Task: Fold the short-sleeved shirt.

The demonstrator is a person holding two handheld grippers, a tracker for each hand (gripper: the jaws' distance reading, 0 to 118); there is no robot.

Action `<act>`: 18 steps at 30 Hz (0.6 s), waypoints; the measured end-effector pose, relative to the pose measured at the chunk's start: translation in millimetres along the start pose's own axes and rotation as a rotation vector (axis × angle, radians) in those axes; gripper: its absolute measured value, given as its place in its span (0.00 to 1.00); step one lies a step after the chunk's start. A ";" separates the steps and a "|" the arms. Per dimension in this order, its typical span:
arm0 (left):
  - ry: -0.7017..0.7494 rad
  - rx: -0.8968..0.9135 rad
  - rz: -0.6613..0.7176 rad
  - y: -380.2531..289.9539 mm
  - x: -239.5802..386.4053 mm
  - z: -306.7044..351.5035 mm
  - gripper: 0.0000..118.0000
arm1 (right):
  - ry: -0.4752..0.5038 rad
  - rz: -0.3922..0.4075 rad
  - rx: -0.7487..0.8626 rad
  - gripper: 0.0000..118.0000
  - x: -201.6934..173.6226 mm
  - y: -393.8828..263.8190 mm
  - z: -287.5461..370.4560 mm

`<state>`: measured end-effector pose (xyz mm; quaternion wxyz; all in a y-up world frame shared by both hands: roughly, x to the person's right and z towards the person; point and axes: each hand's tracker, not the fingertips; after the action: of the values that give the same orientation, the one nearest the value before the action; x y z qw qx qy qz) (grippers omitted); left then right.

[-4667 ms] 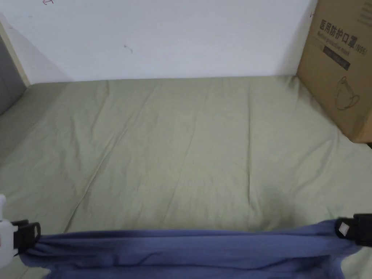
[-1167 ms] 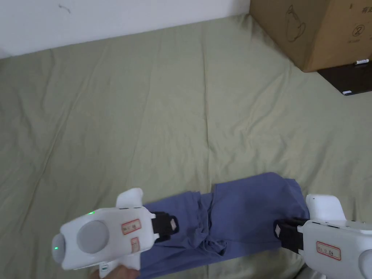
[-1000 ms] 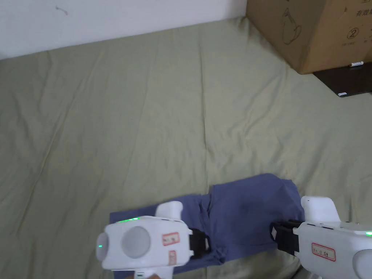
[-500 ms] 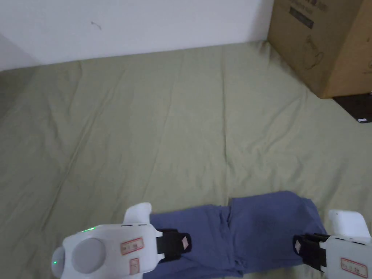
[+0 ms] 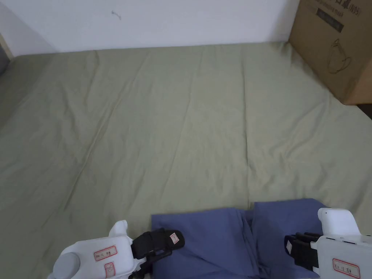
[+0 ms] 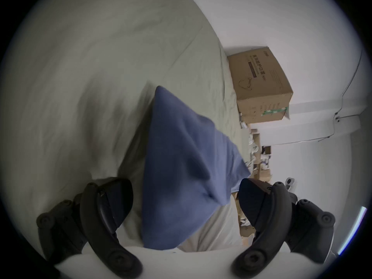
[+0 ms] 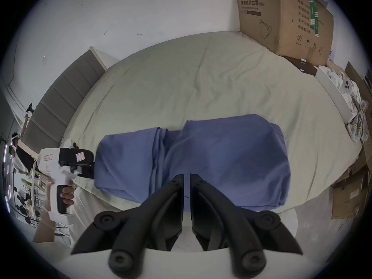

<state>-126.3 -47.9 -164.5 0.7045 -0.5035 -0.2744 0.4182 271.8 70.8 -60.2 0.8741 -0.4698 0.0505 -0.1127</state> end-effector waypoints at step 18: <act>0.049 0.043 -0.031 34.4 -40.0 94.4 0.07 | 0.022 0.023 -0.028 0.06 -20.4 11.8 -15.8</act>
<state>-233.3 -32.3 -163.1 0.7279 -0.4942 -0.2556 0.4007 250.7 69.2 -79.1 0.8680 -0.4802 0.0670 -0.1073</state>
